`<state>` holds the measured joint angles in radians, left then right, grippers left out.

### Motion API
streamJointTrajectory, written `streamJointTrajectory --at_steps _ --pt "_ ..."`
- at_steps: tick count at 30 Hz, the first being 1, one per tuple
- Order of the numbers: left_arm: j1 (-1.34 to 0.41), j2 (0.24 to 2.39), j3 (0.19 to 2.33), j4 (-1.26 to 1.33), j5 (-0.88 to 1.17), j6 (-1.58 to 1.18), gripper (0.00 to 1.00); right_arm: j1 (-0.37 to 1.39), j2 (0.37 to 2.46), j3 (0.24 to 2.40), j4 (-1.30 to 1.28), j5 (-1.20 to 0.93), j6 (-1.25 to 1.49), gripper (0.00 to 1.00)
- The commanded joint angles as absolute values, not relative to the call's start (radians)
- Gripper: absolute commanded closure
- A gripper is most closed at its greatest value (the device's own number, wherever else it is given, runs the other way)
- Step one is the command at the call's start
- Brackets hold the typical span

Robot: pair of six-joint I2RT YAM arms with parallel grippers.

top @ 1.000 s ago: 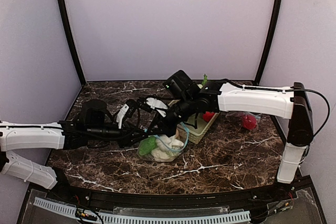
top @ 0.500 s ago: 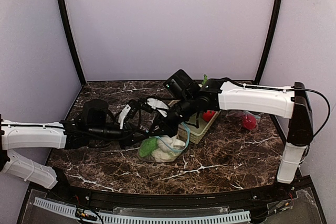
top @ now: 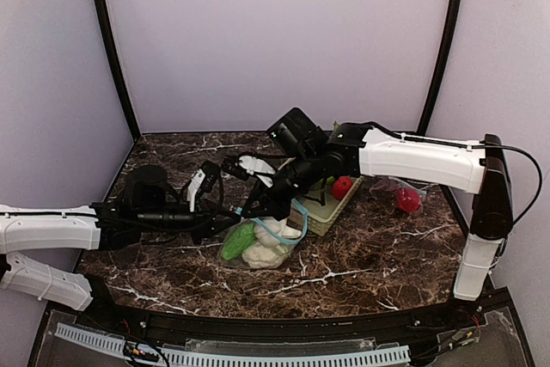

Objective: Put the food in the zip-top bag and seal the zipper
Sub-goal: Zip the zipper on the zipper food storage bag.

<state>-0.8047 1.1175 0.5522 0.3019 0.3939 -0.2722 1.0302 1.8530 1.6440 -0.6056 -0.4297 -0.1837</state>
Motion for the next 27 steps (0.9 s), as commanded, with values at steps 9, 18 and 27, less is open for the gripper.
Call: streamJointTrajectory --at_steps 9,18,27 --pt "-0.798 1.058 0.52 0.347 0.338 -0.295 0.99 1.001 1.791 1.601 -0.702 -0.392 -0.185 1.0" --pt "-0.795 1.065 0.53 0.334 0.387 -0.311 0.96 1.002 1.762 1.582 -0.674 -0.46 -0.158 1.0" --pt "-0.796 1.154 0.625 0.345 0.589 -0.348 0.61 1.007 1.759 1.583 -0.638 -0.525 -0.14 1.0"
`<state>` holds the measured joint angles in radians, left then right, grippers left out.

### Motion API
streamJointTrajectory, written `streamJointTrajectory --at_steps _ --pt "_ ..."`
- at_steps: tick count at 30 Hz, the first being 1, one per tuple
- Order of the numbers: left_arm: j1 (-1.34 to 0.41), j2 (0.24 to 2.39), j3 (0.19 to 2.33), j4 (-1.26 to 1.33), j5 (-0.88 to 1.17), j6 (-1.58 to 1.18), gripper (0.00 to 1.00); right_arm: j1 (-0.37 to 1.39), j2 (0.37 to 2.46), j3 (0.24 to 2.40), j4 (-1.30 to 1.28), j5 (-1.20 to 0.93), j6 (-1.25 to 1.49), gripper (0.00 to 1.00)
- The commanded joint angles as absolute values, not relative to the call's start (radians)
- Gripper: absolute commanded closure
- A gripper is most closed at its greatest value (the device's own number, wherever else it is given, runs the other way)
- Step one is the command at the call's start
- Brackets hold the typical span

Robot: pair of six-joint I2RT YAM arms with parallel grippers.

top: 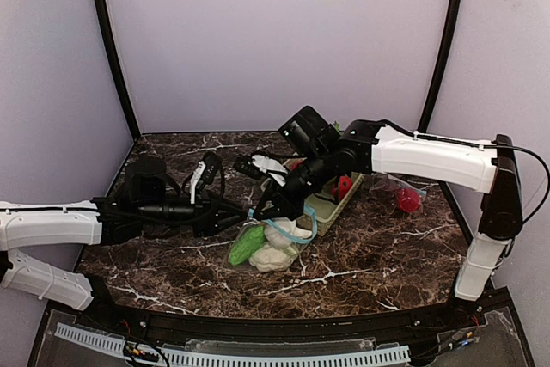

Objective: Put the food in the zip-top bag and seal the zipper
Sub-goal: Zip the zipper on the zipper food storage bag.

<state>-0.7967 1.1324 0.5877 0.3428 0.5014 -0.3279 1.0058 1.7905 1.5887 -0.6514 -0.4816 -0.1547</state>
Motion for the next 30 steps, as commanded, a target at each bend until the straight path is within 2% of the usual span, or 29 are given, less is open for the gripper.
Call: streamJointTrajectory --at_steps 1,6,8,24,30 --pt "-0.796 1.164 0.631 0.348 0.594 -0.349 0.58 1.007 1.76 1.582 -0.638 -0.527 -0.137 1.0" --pt "-0.796 1.194 0.648 0.366 0.613 -0.363 0.59 1.009 1.756 1.58 -0.637 -0.528 -0.137 1.0" --pt "-0.795 1.209 0.648 0.374 0.605 -0.363 0.66 1.009 1.753 1.58 -0.638 -0.529 -0.136 1.0" --pt "-0.796 1.241 0.628 0.461 0.595 -0.412 0.99 1.009 1.744 1.575 -0.637 -0.548 -0.138 1.0" --pt "-0.796 1.246 0.62 0.476 0.602 -0.417 0.99 1.009 1.741 1.58 -0.636 -0.548 -0.139 1.0"
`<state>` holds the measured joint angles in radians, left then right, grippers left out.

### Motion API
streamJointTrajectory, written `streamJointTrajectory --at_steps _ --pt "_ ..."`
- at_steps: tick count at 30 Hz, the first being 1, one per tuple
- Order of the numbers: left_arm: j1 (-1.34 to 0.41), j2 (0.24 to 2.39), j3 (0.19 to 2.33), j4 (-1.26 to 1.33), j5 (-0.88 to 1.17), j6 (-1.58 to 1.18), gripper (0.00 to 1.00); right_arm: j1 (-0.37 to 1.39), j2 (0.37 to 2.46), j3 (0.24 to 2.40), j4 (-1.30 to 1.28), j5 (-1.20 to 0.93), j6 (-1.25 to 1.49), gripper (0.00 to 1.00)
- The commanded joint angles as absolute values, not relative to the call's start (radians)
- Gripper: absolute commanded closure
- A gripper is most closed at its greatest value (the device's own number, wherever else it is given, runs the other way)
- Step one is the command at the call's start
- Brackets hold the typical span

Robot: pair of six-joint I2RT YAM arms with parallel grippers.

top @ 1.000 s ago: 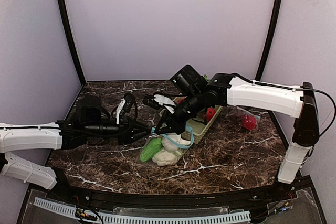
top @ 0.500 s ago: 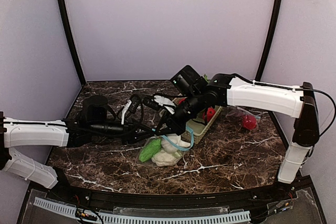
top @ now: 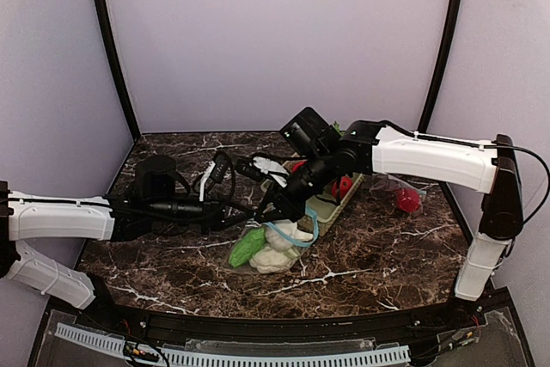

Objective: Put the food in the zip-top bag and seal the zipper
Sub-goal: Zip the zipper on the zipper food storage bag.

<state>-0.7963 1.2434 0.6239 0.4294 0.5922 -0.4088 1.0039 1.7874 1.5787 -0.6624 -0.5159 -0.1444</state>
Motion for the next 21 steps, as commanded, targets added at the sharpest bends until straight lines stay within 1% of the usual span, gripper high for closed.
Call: streamJointTrajectory --at_steps 1,9,21 --pt "-0.796 1.24 0.617 0.477 0.594 -0.416 0.99 1.009 1.742 1.58 -0.637 -0.546 -0.139 1.0" --pt "-0.796 1.123 0.559 0.436 0.402 -0.389 0.99 1.008 1.733 1.557 -0.658 -0.516 -0.143 1.0" --pt "-0.796 1.092 0.563 0.386 0.375 -0.387 0.99 0.991 1.712 1.484 -0.683 -0.506 -0.136 1.0"
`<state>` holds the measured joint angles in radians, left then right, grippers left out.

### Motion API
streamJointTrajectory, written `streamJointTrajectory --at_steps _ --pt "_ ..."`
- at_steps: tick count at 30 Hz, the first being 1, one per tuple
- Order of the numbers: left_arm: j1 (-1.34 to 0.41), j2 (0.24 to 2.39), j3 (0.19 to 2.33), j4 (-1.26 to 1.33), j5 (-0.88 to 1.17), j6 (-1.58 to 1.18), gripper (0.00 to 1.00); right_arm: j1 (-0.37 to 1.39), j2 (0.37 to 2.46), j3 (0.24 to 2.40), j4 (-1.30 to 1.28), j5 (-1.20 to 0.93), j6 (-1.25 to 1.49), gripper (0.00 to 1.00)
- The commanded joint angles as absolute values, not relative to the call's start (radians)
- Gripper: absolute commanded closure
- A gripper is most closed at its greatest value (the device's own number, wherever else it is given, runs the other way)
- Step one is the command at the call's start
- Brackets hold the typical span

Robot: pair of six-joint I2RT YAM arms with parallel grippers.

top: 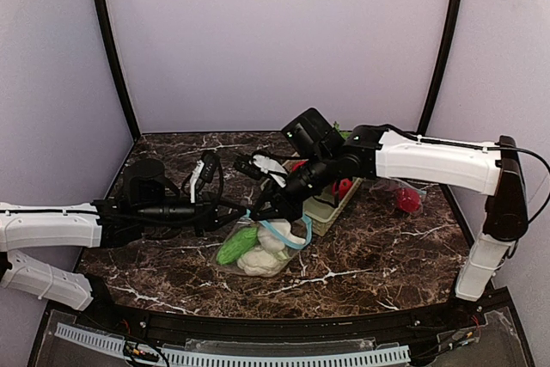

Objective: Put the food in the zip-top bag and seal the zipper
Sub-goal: Zip the zipper on the zipper food storage bag.

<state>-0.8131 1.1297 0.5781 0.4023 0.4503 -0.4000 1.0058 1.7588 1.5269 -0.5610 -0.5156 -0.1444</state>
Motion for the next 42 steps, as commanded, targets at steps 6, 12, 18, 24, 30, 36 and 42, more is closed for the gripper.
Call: streamJointTrajectory --at_steps 6,12,18,24,30,36,42 --pt "-0.796 1.088 0.56 0.396 0.391 -0.39 0.99 0.989 1.704 1.47 -0.684 -0.505 -0.134 1.0" --pt "-0.793 1.066 0.556 0.372 0.368 -0.379 0.99 0.985 1.701 1.457 -0.686 -0.499 -0.133 1.0" --pt "-0.787 1.053 0.544 0.372 0.384 -0.382 0.99 0.982 1.694 1.45 -0.684 -0.501 -0.128 1.0" --pt "-0.788 1.128 0.611 0.322 0.527 -0.361 0.8 0.984 1.684 1.456 -0.622 -0.558 -0.094 1.0" --pt "-0.808 1.19 0.646 0.329 0.599 -0.351 0.35 0.984 1.695 1.469 -0.61 -0.578 -0.092 1.0" --pt "-0.819 1.241 0.664 0.332 0.61 -0.348 0.33 0.984 1.69 1.472 -0.607 -0.579 -0.092 1.0" --pt "-0.827 1.275 0.667 0.374 0.638 -0.369 0.55 0.984 1.687 1.473 -0.604 -0.574 -0.093 1.0"
